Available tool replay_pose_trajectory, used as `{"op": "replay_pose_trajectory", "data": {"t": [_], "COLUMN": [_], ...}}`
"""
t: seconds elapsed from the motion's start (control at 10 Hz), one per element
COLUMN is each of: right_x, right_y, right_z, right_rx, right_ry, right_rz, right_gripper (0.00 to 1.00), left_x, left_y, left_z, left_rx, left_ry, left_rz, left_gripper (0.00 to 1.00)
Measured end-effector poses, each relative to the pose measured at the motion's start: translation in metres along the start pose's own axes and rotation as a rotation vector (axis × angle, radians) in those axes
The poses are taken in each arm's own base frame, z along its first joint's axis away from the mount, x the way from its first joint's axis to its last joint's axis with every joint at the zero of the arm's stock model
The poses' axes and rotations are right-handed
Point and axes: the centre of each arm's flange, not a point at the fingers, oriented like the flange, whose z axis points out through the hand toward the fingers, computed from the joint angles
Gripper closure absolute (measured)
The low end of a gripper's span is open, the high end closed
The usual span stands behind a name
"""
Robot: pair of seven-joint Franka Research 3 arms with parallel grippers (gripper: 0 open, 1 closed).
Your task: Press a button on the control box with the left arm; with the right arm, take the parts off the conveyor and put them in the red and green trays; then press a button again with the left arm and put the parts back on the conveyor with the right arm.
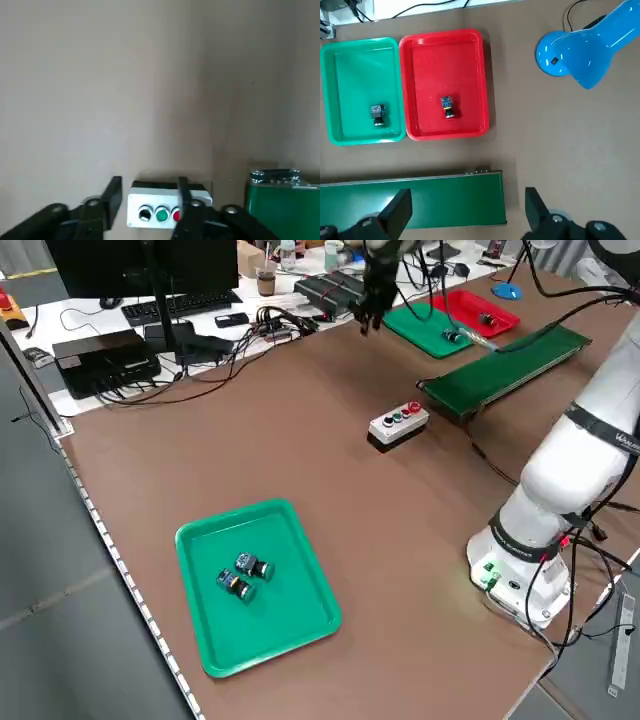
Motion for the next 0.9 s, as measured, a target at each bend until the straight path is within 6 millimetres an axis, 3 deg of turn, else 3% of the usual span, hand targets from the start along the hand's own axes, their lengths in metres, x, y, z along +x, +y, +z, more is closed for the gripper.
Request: {"op": "replay_pose_trajectory", "data": {"t": [0.2, 0.3, 0.6, 0.8, 0.9], "right_x": [0.0, 0.0, -0.001, -0.004, -0.002], "right_y": [0.0, -0.001, -0.005, -0.041, -0.072], "right_z": [0.0, 0.0, 0.001, 0.016, 0.036], "right_rx": [0.0, 0.0, 0.002, 0.006, 0.004], "right_ry": [0.0, 0.0, -0.005, -0.031, -0.049], "right_rz": [-0.001, -0.001, -0.009, -0.07, -0.119], "right_gripper": [0.0, 0.0, 0.0, 0.0, 0.0], "left_x": [0.013, 0.014, -0.002, -0.021, -0.026], "left_y": [-0.023, -0.036, -0.062, -0.058, -0.056], "left_z": [-0.064, -0.092, -0.158, -0.176, -0.177], "left_rx": [0.003, 0.005, 0.007, 0.003, 0.003], "left_ry": [0.0, -0.011, -0.054, -0.054, -0.056], "left_rz": [-0.002, 0.009, 0.039, 0.05, 0.055], "left_gripper": [0.11, 0.0, 0.0, 0.0, 0.0]}}
